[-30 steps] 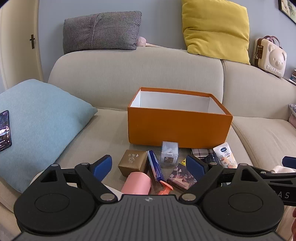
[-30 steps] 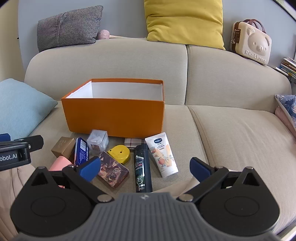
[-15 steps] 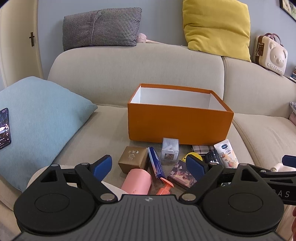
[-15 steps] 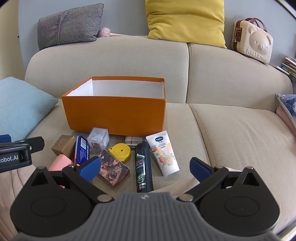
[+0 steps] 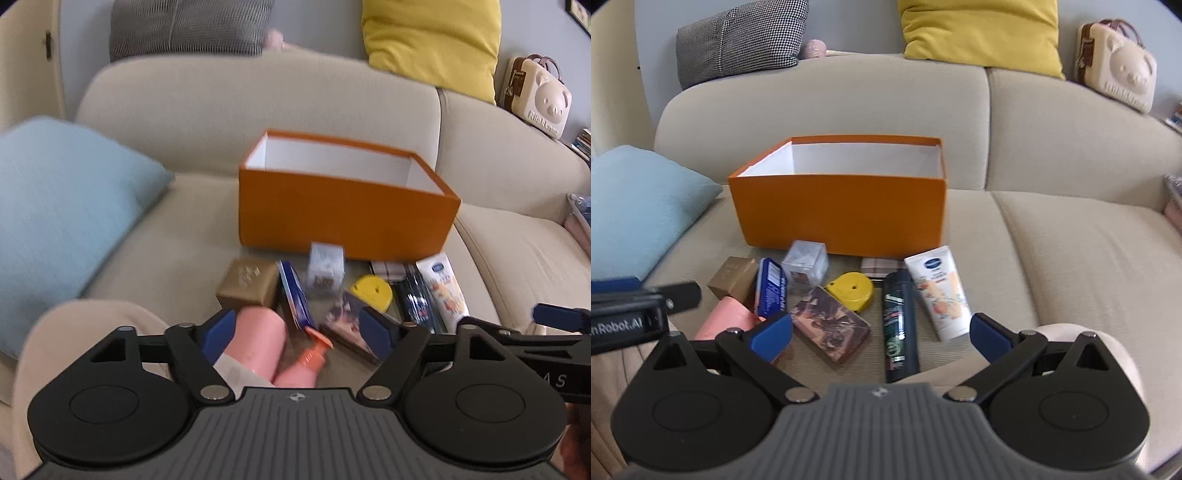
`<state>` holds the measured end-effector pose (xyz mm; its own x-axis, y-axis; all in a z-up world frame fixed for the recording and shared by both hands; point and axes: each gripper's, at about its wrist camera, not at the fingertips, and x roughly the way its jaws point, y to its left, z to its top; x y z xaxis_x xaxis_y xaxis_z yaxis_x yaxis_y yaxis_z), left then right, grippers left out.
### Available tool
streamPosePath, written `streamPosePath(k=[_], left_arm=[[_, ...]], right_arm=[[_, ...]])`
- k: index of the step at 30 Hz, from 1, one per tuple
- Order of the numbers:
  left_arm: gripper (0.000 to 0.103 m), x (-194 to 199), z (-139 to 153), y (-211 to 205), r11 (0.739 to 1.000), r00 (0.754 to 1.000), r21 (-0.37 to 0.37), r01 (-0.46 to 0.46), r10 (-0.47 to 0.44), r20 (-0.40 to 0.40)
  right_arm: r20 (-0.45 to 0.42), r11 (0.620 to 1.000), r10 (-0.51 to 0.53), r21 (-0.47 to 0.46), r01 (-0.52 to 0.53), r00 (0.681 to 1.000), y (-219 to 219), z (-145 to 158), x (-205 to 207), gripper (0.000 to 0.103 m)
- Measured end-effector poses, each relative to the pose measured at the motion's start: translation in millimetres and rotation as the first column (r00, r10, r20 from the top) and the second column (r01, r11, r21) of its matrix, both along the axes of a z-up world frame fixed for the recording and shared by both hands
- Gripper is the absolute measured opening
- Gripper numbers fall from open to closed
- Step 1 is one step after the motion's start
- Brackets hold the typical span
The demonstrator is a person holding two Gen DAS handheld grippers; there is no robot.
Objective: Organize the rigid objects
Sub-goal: 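Move both grippers toward the pink container and pink pump bottle, then grasp the pink cylindrical container with the left gripper while the right grasps the pink pump bottle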
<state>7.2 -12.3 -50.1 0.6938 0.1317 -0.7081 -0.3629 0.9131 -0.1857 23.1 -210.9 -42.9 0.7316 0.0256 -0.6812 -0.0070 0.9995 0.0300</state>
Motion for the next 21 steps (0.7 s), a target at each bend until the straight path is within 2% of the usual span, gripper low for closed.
streamPosePath(k=[1,3,6,9,11,17,21], left_arm=[[0.084,2,-2,3,1.000,1.000,-0.021,0.006,-0.006,-0.009],[0.074,6,-8,8,0.997,0.999,-0.067,0.026,-0.028,-0.028],[0.063,14,-16,15,0.991,0.996,-0.122,0.048,-0.057,-0.066],[0.055,23,-22,23,0.988,0.992,-0.146,0.058,-0.073,-0.099],[0.054,27,-25,29,0.989,0.991,-0.140,0.050,-0.066,-0.117],[0.057,47,-36,51,0.990,0.970,-0.121,0.073,-0.099,-0.223],[0.064,57,-43,64,0.991,0.967,-0.118,0.070,-0.096,-0.235]], right_arm=[[-0.005,1.000,0.009,0.019,-0.009,1.000,-1,-2,2,0.100],[-0.023,0.998,0.023,0.055,-0.022,0.999,-3,-7,7,0.092],[-0.075,0.993,0.050,0.107,-0.041,0.996,-4,-18,18,0.076],[-0.125,0.988,0.079,0.139,-0.062,0.989,-3,-29,30,0.065],[-0.146,0.986,0.104,0.144,-0.083,0.984,1,-33,39,0.054],[-0.187,0.972,0.191,0.174,-0.159,0.964,20,-44,67,0.053],[-0.217,0.964,0.226,0.188,-0.187,0.950,32,-54,87,0.053]])
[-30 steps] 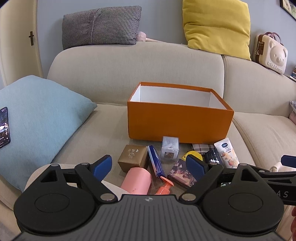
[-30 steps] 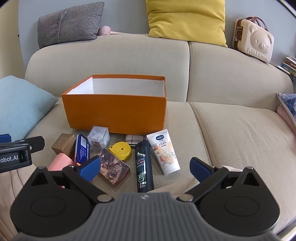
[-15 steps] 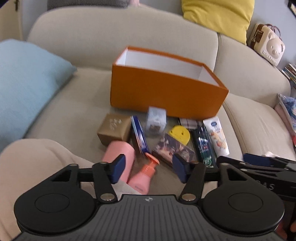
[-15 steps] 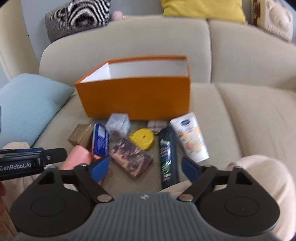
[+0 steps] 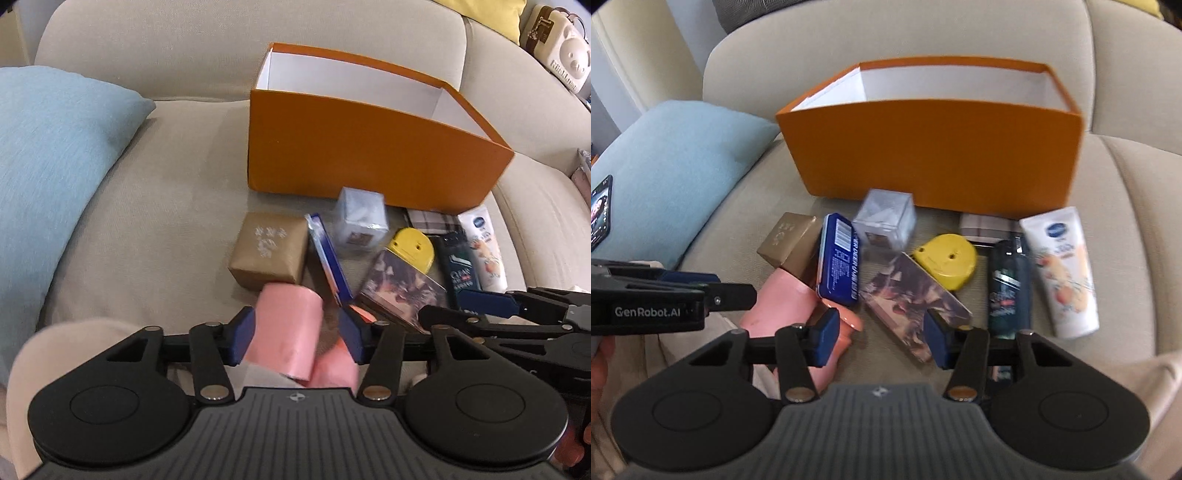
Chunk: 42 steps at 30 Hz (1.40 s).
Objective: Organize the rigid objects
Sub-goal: 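Grasp the pink cylindrical container with the left gripper while the right grasps the pink pump bottle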
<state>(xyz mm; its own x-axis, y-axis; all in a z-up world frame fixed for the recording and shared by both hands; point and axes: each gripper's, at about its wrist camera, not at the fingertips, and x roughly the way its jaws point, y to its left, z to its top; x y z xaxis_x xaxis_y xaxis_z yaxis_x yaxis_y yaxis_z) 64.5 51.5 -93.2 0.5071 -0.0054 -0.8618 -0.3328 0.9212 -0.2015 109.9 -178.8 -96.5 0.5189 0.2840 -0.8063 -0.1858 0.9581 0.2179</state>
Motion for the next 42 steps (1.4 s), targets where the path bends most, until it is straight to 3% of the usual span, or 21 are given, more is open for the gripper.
streamPosePath(k=[8,15,19,24,28,32,42], left_arm=[[0.065,27,-24,8,0.987,0.977,-0.022,0.161,-0.163,-0.138],[0.065,48,-49,21,0.982,0.945,-0.112,0.154,-0.180,-0.272],[0.067,55,-58,27,0.973,0.939,-0.178,0.146,-0.193,-0.285],[0.065,64,-67,22,0.970,0.932,-0.188,0.156,-0.208,-0.298],[0.065,65,-67,17,0.973,0.930,-0.155,0.171,-0.212,-0.300],[0.065,64,-65,13,0.979,0.934,-0.117,0.170,-0.198,-0.299],[0.065,59,-59,12,0.985,0.946,-0.086,0.150,-0.169,-0.277]], right_arm=[[-0.088,0.998,0.062,0.034,-0.060,0.994,19,-21,26,0.047],[-0.260,0.992,0.045,0.127,-0.012,0.964,23,-53,36,0.039],[-0.331,0.987,0.022,0.158,0.033,0.943,22,-69,41,0.039],[-0.380,0.972,0.048,0.232,0.045,0.924,32,-81,45,0.041],[-0.387,0.971,0.049,0.235,0.047,0.921,38,-87,46,0.041],[-0.424,0.966,0.019,0.241,0.093,0.905,40,-95,45,0.050],[-0.471,0.961,0.013,0.250,0.120,0.882,50,-97,36,0.051]])
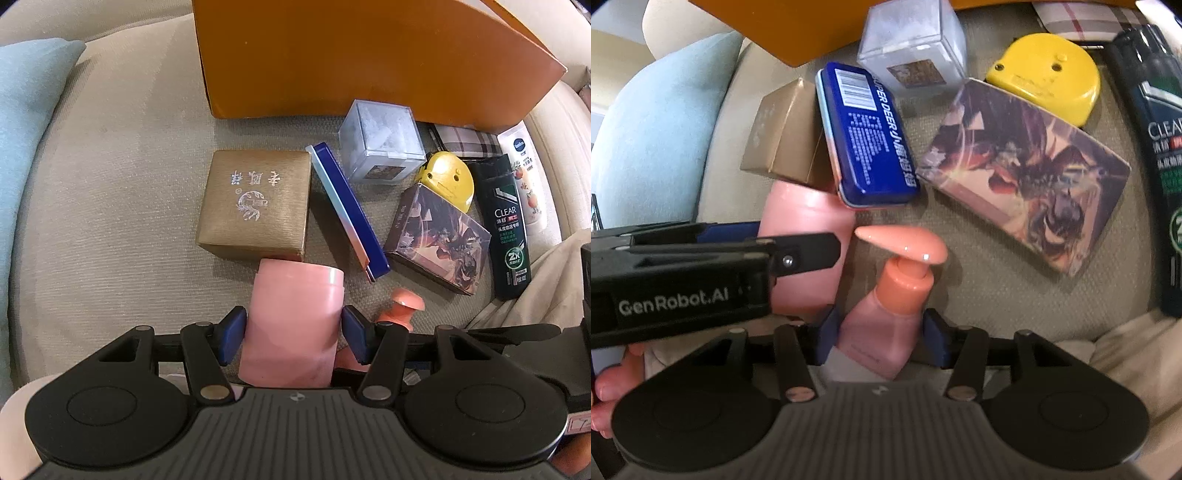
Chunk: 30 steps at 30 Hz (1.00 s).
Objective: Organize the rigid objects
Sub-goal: 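Grasp the pink cylindrical container with the left gripper while the right grasps the pink pump bottle, then lift both pink items and carry them over the orange box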
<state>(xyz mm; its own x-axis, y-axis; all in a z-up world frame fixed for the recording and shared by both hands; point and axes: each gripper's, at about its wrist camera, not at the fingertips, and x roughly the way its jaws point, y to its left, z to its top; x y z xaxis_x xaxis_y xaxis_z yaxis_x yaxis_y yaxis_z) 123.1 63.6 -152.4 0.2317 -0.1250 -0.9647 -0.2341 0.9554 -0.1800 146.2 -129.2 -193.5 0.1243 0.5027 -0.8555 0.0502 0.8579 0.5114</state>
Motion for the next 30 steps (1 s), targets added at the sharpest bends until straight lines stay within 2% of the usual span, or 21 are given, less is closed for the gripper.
streamPosePath(k=[3,5,10,18,23,28,30], left_arm=[[0.064,-5,5,-1,1.000,0.999,0.019,-0.022,0.021,0.028],[0.064,-10,8,-1,0.999,0.998,0.006,-0.049,0.049,0.051],[0.064,-29,24,-7,0.995,0.980,-0.010,-0.102,0.102,0.169],[0.063,-49,60,-6,0.973,0.910,-0.099,-0.209,0.230,0.346],[0.063,-46,90,-4,0.969,0.868,-0.105,-0.224,0.247,0.430],[0.063,-31,124,3,0.974,0.831,-0.088,-0.211,0.226,0.508],[0.064,-22,139,8,0.977,0.817,-0.069,-0.204,0.208,0.538]], right_arm=[[0.023,1.000,0.003,-0.026,-0.002,1.000,3,8,-3,0.050],[0.052,0.999,0.006,-0.054,-0.003,0.999,3,16,-7,0.050],[0.165,0.994,-0.007,-0.109,0.025,0.986,-3,46,-14,0.050],[0.352,0.983,0.005,-0.174,0.060,0.936,-25,89,-18,0.050],[0.436,0.979,0.023,-0.191,0.067,0.900,-53,128,-35,0.050],[0.503,0.980,0.027,-0.184,0.076,0.864,-58,147,-16,0.050],[0.538,0.979,0.030,-0.185,0.084,0.842,-63,164,-7,0.050]])
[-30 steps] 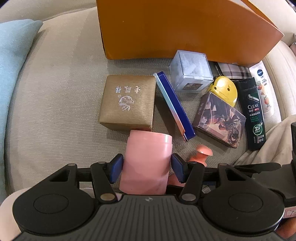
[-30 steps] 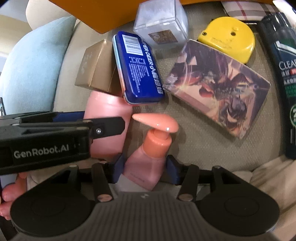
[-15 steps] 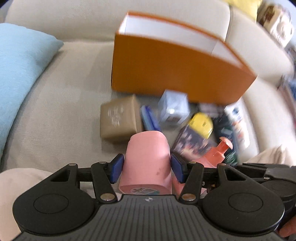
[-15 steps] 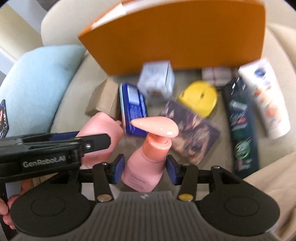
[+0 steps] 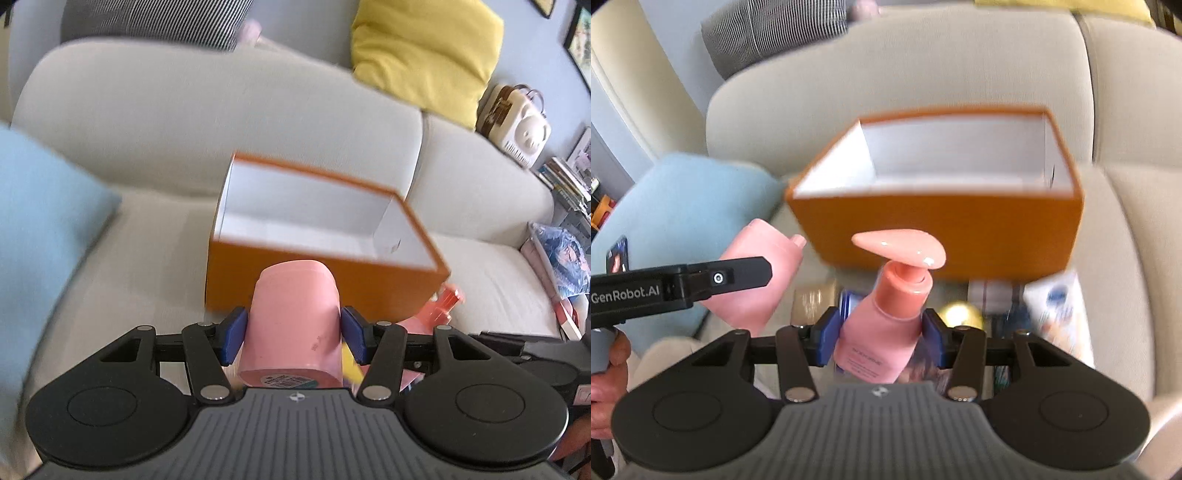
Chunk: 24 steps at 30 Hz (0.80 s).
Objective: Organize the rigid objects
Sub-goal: 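Lift both pink items and carry them over the orange box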
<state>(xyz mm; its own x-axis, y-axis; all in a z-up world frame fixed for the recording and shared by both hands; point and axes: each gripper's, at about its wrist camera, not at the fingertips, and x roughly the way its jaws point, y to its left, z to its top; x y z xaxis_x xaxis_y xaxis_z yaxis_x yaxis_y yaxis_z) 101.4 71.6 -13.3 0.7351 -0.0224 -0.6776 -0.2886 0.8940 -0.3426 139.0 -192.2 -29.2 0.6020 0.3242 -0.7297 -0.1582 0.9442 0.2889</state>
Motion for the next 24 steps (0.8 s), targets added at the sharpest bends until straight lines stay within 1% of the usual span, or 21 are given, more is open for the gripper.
streamPosePath(k=[5,8,10,13,16,20,24], left_arm=[[0.063,33,26,11,0.999,0.998,0.045,0.013,-0.016,0.062],[0.064,56,33,16,0.996,0.996,0.077,0.037,-0.042,0.072],[0.064,68,31,20,0.995,0.996,0.083,0.054,-0.060,0.063],[0.064,92,24,24,0.992,0.995,0.098,0.084,-0.088,0.036],[0.064,117,10,30,0.987,0.992,0.103,0.122,-0.122,-0.008],[0.063,151,-16,35,0.980,0.984,0.114,0.165,-0.155,-0.090],[0.064,177,-41,39,0.978,0.970,0.114,0.175,-0.152,-0.192]], right_arm=[[0.099,1.000,-0.005,0.000,0.005,0.995,-12,36,33,0.050],[0.145,1.000,-0.009,-0.013,0.011,0.989,-18,57,58,0.050],[0.151,1.000,-0.016,-0.009,0.017,0.988,-23,65,78,0.050],[0.131,1.000,-0.018,-0.021,0.021,0.991,-26,66,107,0.050],[0.086,0.999,-0.007,-0.034,0.010,0.996,-30,59,136,0.050],[-0.005,0.999,0.014,-0.052,-0.014,1.000,-28,29,176,0.050],[-0.081,0.995,0.038,-0.089,-0.045,0.996,-24,2,206,0.050]])
